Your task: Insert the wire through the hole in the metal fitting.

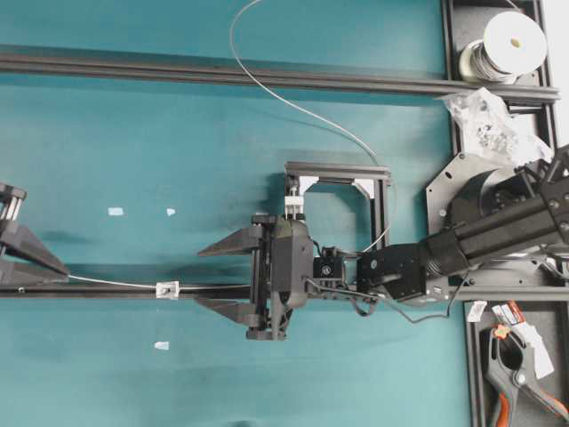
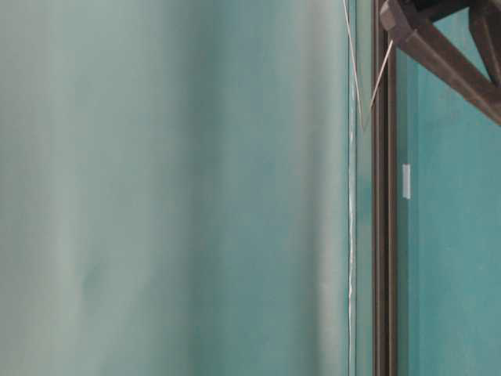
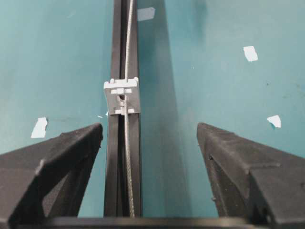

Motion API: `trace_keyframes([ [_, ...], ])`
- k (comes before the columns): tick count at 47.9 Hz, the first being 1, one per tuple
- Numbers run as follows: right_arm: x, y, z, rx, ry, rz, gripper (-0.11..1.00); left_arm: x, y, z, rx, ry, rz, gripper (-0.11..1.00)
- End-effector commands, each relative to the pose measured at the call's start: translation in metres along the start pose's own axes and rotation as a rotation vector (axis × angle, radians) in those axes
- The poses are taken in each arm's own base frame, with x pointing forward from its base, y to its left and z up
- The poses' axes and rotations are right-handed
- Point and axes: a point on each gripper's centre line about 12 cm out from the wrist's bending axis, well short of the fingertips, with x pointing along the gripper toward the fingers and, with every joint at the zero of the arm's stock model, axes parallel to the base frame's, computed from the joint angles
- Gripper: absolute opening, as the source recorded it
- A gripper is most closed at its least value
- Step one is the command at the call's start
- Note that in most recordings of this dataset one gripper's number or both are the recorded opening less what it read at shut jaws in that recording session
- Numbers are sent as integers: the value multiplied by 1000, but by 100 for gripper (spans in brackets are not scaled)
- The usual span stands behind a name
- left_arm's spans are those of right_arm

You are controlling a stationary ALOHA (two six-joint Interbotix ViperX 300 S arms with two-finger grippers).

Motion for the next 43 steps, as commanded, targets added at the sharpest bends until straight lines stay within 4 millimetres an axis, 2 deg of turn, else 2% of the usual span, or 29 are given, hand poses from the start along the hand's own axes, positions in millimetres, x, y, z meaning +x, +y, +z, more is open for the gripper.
trace_keyframes([
  [1,-2,6,14,16,-41,18,89,3,1,5,-8,-16,3,-1],
  [7,-1,6,14,16,-40,19,89,3,3,5,-11,-17,10,22],
  [16,-2,6,14,16,-40,19,89,3,4,4,-11,-14,13,73],
  [26,-7,6,20,13,-54,24,89,1,8,10,-11,-38,27,73],
  [43,-31,-4,38,-23,-98,21,89,-7,25,22,-21,-87,81,73],
])
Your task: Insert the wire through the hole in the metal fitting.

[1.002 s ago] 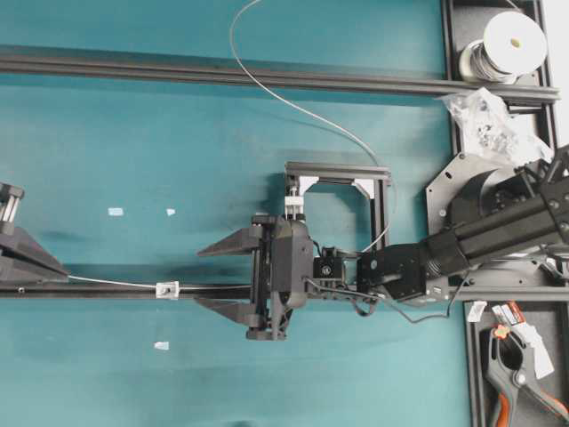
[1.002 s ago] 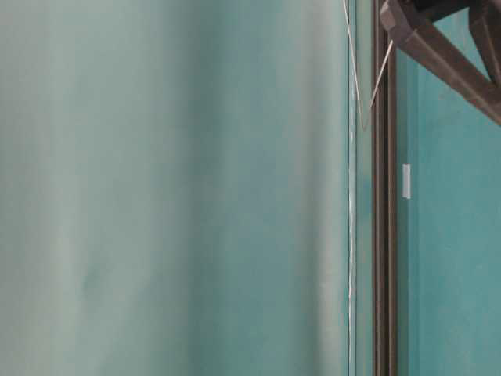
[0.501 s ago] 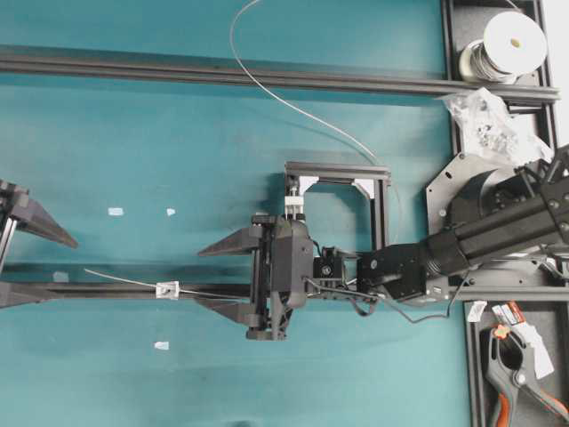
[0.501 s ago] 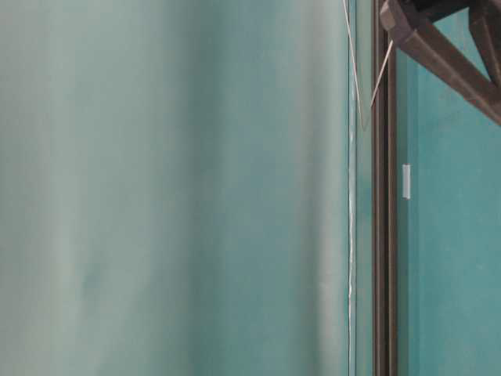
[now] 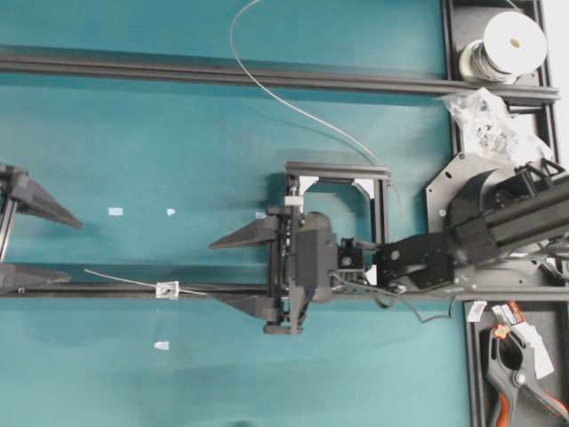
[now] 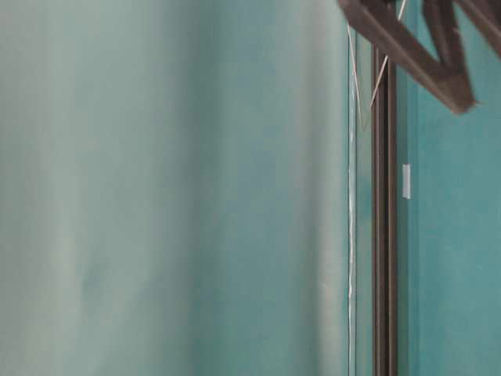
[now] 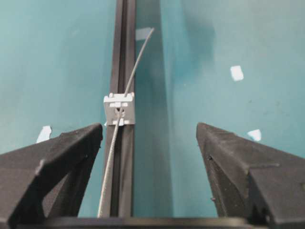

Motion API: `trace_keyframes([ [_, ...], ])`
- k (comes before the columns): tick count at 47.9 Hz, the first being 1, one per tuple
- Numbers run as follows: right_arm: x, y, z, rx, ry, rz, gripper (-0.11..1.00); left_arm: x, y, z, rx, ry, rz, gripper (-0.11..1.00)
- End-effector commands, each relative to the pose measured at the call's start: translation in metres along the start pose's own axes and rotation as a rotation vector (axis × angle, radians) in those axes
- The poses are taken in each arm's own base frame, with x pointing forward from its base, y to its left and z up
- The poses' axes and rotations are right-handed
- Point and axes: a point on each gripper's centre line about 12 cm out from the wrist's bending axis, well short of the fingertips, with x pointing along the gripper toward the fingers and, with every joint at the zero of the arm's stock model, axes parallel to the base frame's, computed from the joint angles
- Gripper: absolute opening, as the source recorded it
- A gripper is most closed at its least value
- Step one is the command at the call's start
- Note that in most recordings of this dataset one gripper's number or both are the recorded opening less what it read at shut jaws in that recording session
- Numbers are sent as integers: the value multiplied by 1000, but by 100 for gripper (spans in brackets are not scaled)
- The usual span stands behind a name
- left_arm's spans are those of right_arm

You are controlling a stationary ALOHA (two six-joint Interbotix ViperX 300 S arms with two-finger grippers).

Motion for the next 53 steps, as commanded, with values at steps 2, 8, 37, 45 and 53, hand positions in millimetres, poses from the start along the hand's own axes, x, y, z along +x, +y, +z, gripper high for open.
trace_keyframes([
  [2,-7,-4,18,9,-51,-1,89,-3,5,11,-3,-42,14,73],
  [8,-14,-15,23,4,-64,-23,89,-6,9,13,16,-53,28,73],
  [37,-53,-48,37,-13,-152,-86,89,-31,26,31,37,-163,91,73],
  [45,-53,-49,37,-13,-154,-88,89,-32,26,31,37,-166,91,73],
  [53,-53,-48,37,-14,-155,-87,89,-32,26,31,37,-166,91,73],
])
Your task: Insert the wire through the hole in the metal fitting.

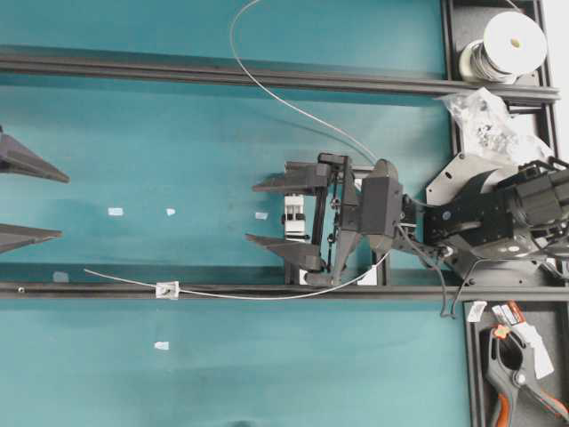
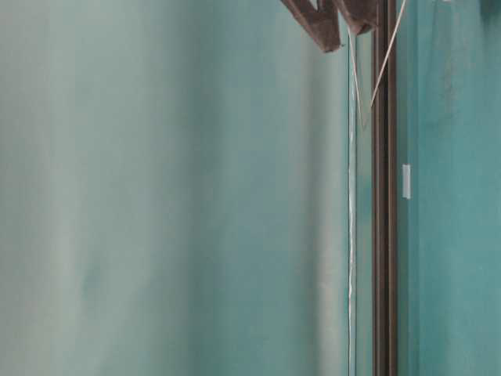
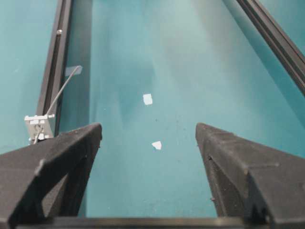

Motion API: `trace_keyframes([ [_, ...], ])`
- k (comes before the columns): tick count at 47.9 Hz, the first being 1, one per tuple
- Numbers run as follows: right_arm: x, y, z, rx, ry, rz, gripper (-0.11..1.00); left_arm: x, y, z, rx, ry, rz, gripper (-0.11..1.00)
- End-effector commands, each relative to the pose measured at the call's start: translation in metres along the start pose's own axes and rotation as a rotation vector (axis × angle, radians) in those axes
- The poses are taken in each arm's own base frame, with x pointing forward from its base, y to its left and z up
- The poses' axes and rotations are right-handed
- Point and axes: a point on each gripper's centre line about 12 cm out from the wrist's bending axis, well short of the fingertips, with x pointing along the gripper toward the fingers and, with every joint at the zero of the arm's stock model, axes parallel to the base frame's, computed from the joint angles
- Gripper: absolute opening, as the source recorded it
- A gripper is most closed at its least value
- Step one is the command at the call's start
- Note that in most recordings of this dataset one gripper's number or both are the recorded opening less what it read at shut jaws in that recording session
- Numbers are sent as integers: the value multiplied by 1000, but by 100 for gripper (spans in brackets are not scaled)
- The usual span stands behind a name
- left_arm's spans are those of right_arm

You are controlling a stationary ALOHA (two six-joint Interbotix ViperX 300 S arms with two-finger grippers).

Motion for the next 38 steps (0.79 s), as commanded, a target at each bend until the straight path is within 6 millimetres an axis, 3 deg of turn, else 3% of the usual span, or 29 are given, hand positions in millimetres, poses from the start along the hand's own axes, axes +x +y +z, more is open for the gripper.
trace_keyframes([
  [1,1,1,8,8,-33,3,89,0,0,6,3,-26,-1,73],
  [38,2,2,8,11,-23,6,88,0,0,2,1,-14,0,73],
])
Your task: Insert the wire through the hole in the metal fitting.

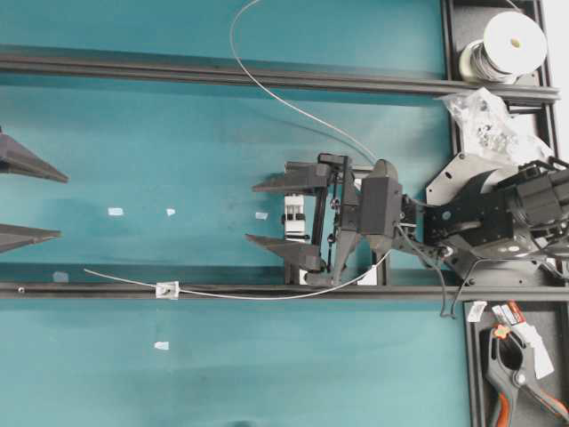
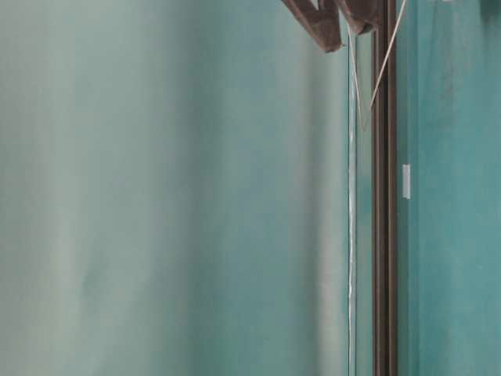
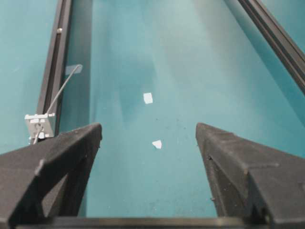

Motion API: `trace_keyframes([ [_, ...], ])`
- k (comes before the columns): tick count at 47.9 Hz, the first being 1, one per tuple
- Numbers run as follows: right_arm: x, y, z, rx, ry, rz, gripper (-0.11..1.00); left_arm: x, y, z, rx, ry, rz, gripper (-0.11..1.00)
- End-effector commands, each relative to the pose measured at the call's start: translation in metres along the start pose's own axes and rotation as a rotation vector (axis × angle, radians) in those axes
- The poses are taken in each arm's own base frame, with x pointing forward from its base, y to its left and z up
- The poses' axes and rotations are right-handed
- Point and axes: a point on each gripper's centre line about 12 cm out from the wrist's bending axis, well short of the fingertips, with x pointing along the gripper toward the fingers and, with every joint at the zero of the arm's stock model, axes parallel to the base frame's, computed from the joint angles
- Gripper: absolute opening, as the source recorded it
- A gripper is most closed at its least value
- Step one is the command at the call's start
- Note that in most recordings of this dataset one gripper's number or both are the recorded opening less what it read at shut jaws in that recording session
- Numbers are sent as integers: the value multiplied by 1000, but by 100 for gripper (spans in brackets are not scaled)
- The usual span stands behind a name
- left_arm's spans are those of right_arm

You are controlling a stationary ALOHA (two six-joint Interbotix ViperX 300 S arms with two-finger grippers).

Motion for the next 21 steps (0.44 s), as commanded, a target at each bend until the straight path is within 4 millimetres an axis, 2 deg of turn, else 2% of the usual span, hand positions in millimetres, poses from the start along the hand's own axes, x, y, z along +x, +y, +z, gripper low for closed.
trace_keyframes([
  [1,2,2,8,13,-28,4,88,1,0,4,1,-18,0,73],
  [21,7,8,7,21,24,21,88,1,0,4,1,-18,-1,73],
])
